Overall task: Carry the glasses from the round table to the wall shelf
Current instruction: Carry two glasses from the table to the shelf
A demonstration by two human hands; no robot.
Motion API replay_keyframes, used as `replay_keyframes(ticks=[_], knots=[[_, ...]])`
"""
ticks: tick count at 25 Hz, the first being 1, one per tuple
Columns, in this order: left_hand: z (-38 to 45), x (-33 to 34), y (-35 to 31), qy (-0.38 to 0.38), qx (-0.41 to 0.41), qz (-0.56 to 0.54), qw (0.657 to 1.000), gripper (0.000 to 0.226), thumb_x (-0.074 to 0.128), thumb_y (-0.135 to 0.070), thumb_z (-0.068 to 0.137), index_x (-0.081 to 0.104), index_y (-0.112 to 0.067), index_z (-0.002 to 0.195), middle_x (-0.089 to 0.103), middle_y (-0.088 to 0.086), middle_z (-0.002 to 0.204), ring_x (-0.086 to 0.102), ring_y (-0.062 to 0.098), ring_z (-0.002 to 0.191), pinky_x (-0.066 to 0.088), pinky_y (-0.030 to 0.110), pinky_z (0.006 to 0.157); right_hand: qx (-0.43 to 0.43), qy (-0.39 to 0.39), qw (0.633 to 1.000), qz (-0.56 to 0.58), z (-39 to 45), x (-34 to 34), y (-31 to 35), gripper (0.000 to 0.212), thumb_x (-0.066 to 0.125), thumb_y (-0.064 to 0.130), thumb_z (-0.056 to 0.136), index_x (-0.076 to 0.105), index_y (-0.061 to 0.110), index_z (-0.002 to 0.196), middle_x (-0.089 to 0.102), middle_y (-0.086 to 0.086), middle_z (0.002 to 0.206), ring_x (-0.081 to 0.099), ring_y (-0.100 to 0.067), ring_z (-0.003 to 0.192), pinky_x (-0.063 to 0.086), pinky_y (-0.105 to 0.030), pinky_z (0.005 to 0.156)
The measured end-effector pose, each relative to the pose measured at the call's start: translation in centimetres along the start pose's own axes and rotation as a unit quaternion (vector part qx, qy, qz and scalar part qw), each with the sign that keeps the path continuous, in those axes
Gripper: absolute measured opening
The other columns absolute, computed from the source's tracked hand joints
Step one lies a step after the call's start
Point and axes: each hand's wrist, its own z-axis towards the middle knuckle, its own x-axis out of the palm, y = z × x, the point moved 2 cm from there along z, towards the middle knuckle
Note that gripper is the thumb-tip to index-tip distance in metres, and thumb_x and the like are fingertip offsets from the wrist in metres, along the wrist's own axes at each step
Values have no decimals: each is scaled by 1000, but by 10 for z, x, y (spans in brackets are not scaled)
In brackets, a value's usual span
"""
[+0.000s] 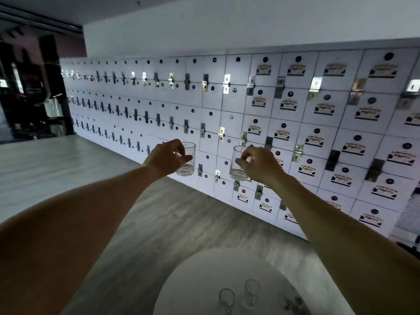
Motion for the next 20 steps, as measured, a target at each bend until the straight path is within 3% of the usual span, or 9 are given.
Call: replay_keyframes(ticks=[6,9,12,16,20], knots=[[-45,-32,-4,-34,-46,35,998,22,76,-37,79,59,-24,80,64,1,82,63,27,86,54,39,81,-66,61,995,31,-2,16,26,14,65,40,86,63,26,83,65,-8,94,60,-24,76,46,-30,71],[-83,-60,6,-82,-93,54,991,21,78,-34,78,59,-23,78,64,2,79,65,28,84,54,39,79,-122,91,987,49,-4,33,55,15,66,38,86,67,23,85,65,-8,97,59,-24,87,40,-28,73],[-129,-95,29,-108,-147,92,979,21,78,-35,78,61,-22,78,65,1,79,65,28,86,54,38,79,-165,125,976,69,-13,62,94,18,66,38,86,68,21,86,65,-9,95,59,-23,84,37,-27,71],[-217,-174,57,-175,-251,139,942,23,77,-41,76,58,-28,72,66,-4,76,65,24,86,54,37,80,-253,186,942,121,-40,110,179,15,68,37,85,66,22,83,65,-11,98,61,-26,89,41,-28,74],[-327,-256,68,-262,-333,181,887,24,74,-42,77,56,-28,71,63,-12,73,63,22,84,48,31,70,-345,237,891,177,-97,149,287,14,69,34,85,67,20,84,67,-13,99,61,-28,93,38,-27,73]])
